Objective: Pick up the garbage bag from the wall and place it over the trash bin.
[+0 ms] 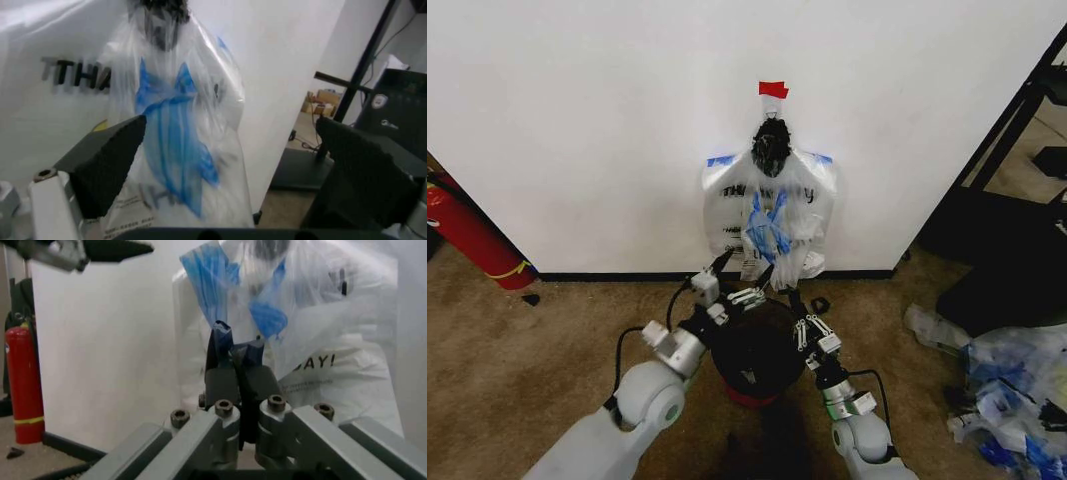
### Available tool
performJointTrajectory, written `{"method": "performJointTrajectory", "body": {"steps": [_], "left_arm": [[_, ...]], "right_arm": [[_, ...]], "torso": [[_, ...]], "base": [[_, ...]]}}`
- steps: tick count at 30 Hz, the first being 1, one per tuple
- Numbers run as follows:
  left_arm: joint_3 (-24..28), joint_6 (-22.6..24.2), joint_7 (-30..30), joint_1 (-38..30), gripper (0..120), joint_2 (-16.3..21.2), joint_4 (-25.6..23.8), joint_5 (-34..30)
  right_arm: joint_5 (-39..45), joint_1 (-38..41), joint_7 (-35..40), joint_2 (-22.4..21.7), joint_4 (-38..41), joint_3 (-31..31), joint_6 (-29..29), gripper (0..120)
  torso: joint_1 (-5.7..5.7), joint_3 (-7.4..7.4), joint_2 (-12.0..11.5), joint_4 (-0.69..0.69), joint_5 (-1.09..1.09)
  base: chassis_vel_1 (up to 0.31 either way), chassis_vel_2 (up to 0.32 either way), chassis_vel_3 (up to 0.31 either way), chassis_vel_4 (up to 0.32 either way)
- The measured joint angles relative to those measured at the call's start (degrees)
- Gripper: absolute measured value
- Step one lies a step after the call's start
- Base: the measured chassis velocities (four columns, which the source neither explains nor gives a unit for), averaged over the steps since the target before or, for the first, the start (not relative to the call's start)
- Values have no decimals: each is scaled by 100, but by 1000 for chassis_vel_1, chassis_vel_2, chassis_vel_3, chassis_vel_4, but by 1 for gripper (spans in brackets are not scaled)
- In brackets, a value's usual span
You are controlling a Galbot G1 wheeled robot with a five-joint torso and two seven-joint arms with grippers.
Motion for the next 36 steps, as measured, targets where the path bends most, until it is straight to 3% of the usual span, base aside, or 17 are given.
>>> {"method": "performJointTrajectory", "body": {"steps": [11,24,27,36], "left_arm": [[475,832,-1691,-784,94,-571,517,151],[644,1100,-2111,-1009,91,-909,786,240],[645,1127,-2141,-1033,85,-926,847,289],[628,1182,-2179,-967,51,-957,830,296]], "right_arm": [[-85,129,13,39,-220,-34,49,0],[-191,207,10,72,-352,-79,123,0],[-191,205,10,70,-333,-78,123,0],[-190,147,13,48,-250,-60,144,0]], "torso": [[0,0,0,-1,0],[0,0,0,-1,0],[0,0,0,0,0],[-1,0,0,-1,0]], "base": [[0,0,0,0],[0,0,0,0],[0,0,0,0],[0,0,0,0]]}}
